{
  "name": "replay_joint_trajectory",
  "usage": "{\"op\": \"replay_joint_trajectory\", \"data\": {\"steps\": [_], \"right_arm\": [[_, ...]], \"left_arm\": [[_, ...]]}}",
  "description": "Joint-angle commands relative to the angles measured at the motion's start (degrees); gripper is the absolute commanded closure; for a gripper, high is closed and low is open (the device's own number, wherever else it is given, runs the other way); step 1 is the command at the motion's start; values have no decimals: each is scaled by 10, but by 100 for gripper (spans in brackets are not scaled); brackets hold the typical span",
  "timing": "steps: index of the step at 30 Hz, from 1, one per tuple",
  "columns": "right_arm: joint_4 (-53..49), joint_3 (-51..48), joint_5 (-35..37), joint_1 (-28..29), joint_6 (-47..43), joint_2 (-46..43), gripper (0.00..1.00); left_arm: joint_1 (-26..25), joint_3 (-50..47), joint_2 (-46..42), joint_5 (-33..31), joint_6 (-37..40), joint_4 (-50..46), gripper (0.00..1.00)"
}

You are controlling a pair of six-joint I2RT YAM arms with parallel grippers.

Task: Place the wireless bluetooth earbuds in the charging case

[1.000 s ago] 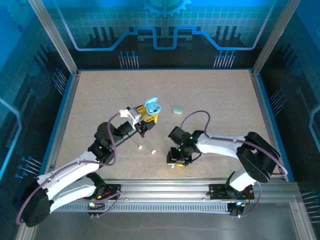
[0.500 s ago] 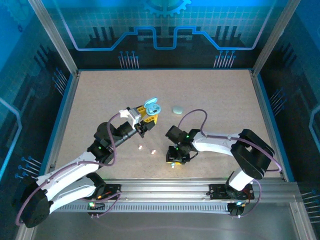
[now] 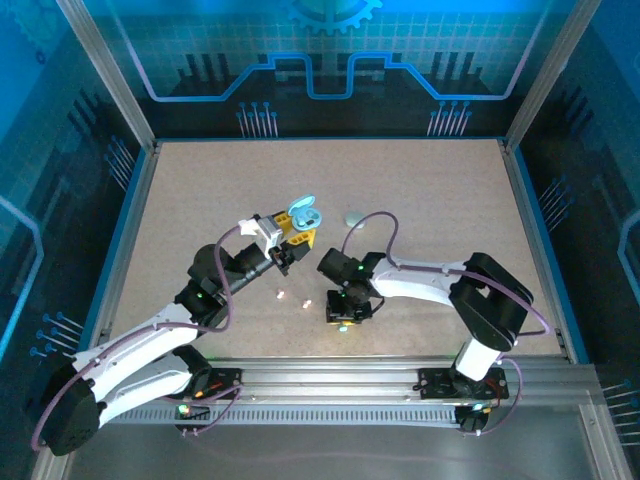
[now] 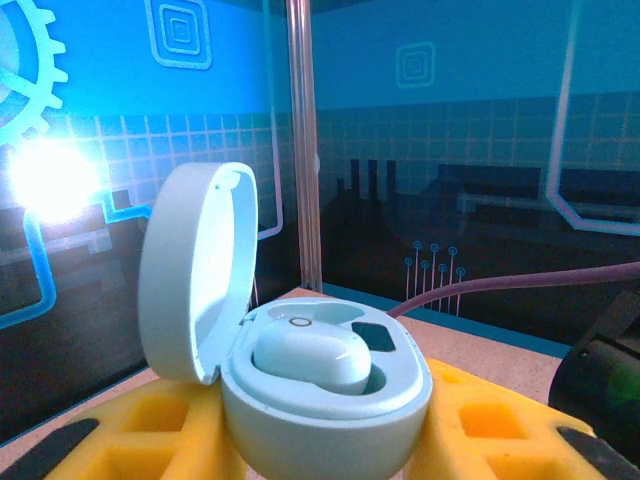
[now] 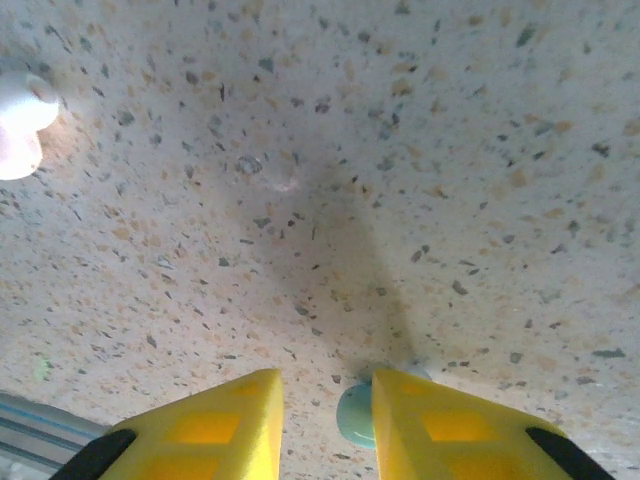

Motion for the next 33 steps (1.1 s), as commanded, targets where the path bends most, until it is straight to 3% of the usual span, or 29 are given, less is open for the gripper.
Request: {"op": "replay_joint_trajectory", "data": {"steps": [1, 6, 19, 33], "right_arm": [[-64, 30, 39, 17, -23, 19, 69], [-97, 62, 64, 23, -52, 30, 68], [-95, 97, 49, 19, -145, 71, 62], [-111, 83, 18, 19, -167, 62, 66]], "left_arm": [[-1, 0, -7, -6, 11, 12, 73], [-2, -2, -9, -7, 11, 12, 73], [-2, -2, -15, -10, 9, 12, 72], [-2, 3, -9, -8, 7, 6, 72]]}}
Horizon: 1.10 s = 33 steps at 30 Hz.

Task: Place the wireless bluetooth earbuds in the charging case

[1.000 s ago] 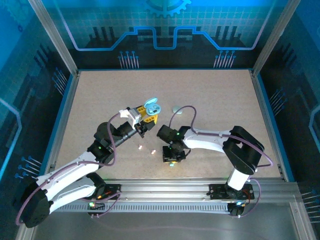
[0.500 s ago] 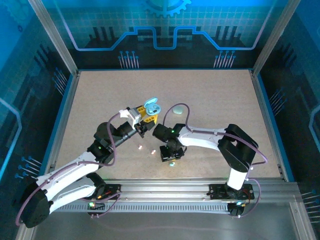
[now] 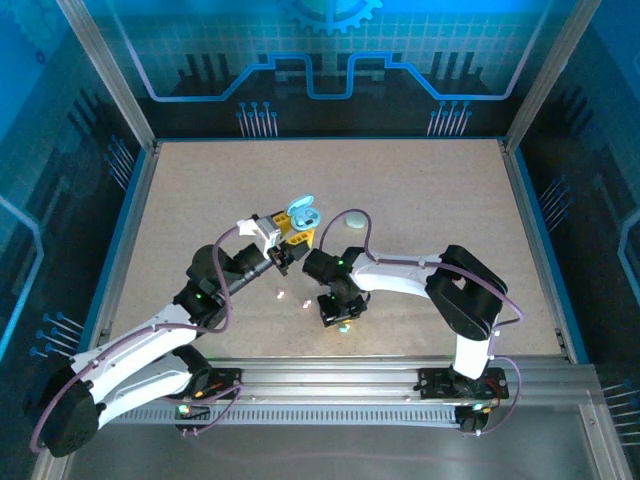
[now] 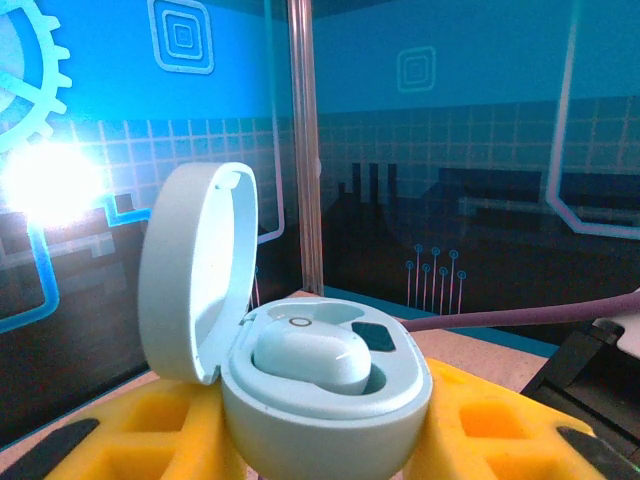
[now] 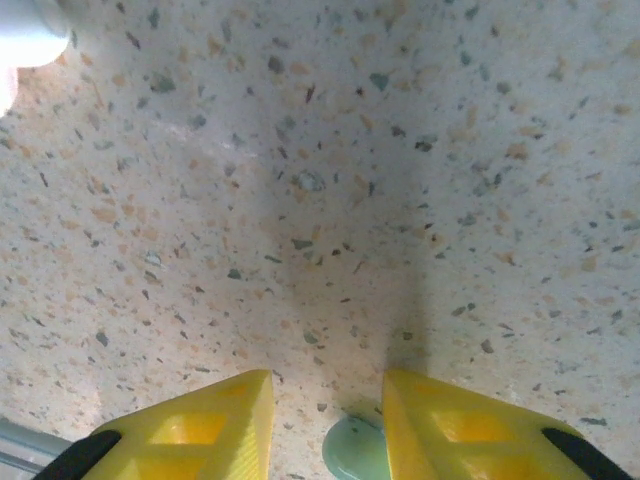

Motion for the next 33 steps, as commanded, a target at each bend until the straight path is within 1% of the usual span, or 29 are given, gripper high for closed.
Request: {"op": "replay_joint_trajectory", "data": {"steps": [1, 14, 25, 33], "right_arm": [[-29, -3, -10, 3, -13, -15, 66], [-44, 0, -17, 10, -22, -9, 67], [-50, 5, -9, 12, -20, 1, 74], [-60, 6, -10, 12, -29, -2, 71]], "left_arm": [[-2, 3, -3, -6, 7, 9, 72], [-2, 6, 7, -5, 5, 13, 72], [-1, 7, 8, -4, 2, 11, 72], [-2, 6, 8, -4, 1, 12, 72]]}}
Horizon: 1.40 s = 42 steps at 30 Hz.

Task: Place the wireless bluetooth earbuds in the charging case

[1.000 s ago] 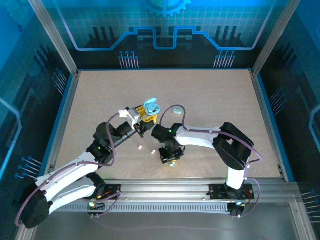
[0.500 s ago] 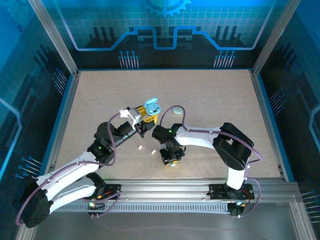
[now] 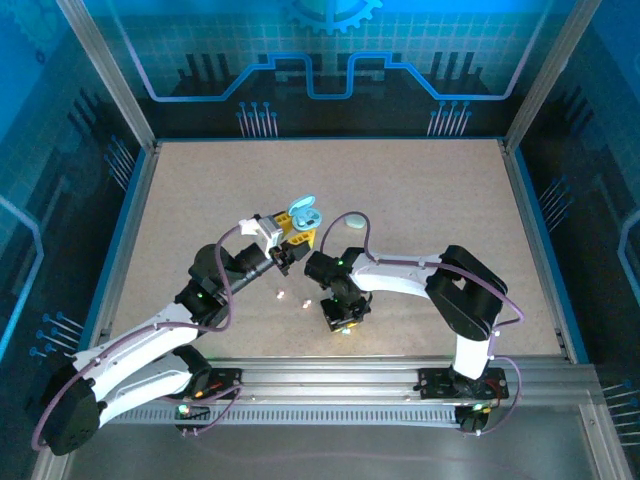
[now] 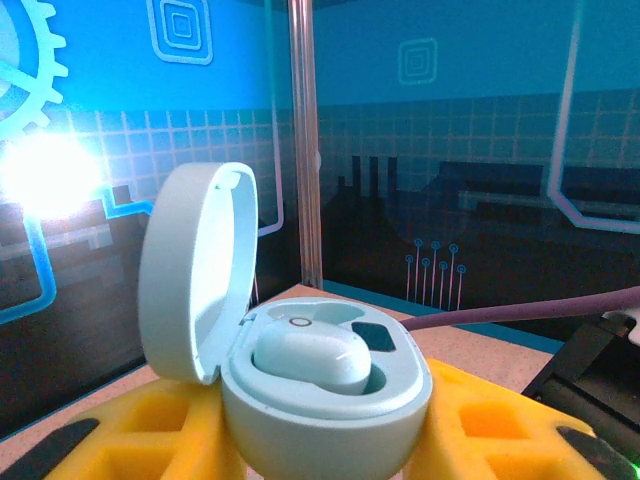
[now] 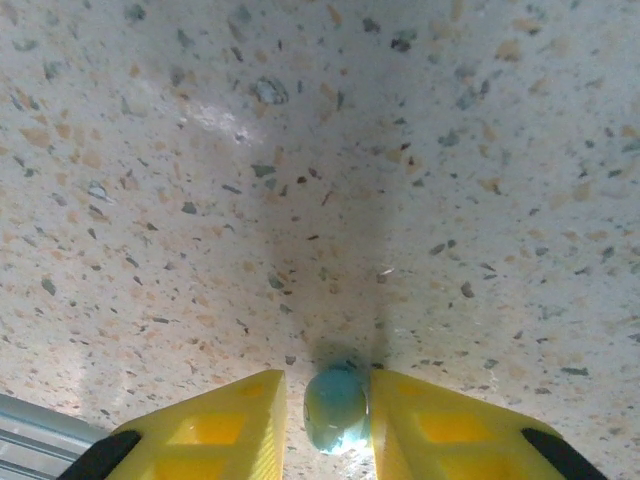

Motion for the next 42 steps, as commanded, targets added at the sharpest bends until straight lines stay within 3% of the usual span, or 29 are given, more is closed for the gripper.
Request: {"op": "replay_joint_trajectory", "data": {"steps": [1, 14, 20, 30, 42], "right_arm": [[-22, 6, -4, 11, -9, -1, 71], [-12, -3, 10, 3, 3, -10, 77], [-5, -23, 21, -53, -15, -56, 79], [46, -64, -17, -204, -66, -77, 78], [24, -41, -6, -220, -99, -24, 77]], "left_arm": [[-2, 7, -1, -4, 3, 12, 72], [-2, 7, -1, -5, 4, 10, 72], [-2, 7, 3, -3, -1, 11, 72], [-2, 4, 0, -2, -5, 11, 72], [-2, 5, -2, -2, -7, 9, 72]]}}
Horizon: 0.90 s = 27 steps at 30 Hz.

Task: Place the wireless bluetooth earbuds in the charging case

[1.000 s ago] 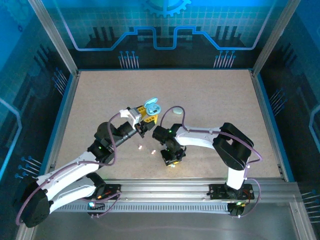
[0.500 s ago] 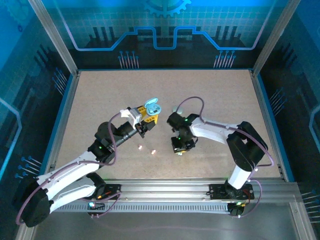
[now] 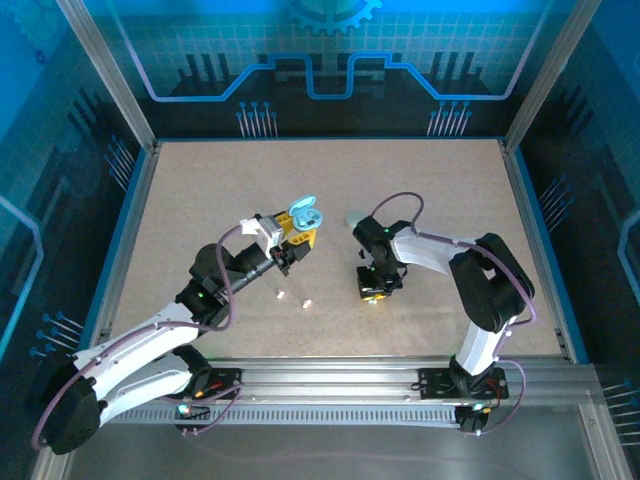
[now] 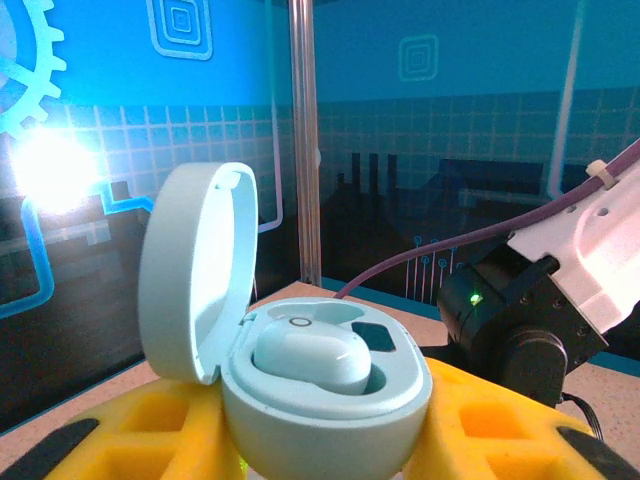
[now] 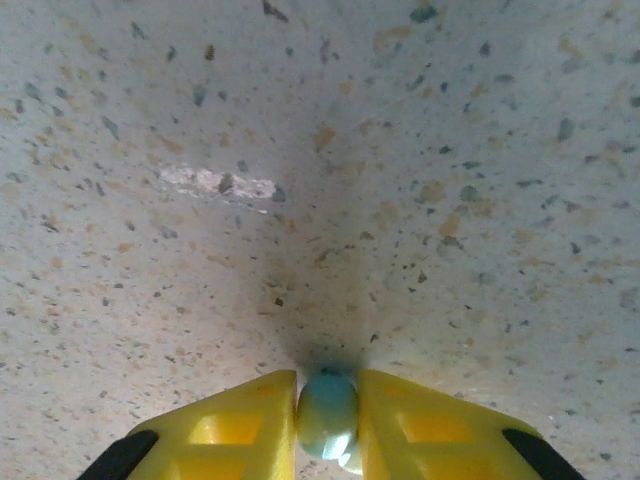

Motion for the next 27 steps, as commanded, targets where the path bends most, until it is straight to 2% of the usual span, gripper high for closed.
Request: {"op": "replay_joint_trajectory", "data": {"steps": [1, 15, 22, 24, 27], "right_arm": [[-19, 21, 5, -6, -20, 16, 77], [-49, 42, 11, -7, -29, 38, 73], [-48, 41, 12, -7, -25, 21, 80], [-50, 44, 9, -8, -25, 3, 83], [-55, 52, -5, -10, -25, -39, 83]], "left_arm": [[-2, 5, -6, -3, -3, 9, 72], [-1, 4, -6, -3, -5, 8, 72], [-2, 6, -1, -2, -4, 9, 72], [-2, 6, 0, -2, -4, 9, 72], [-1, 5, 4, -1, -4, 8, 72]]}}
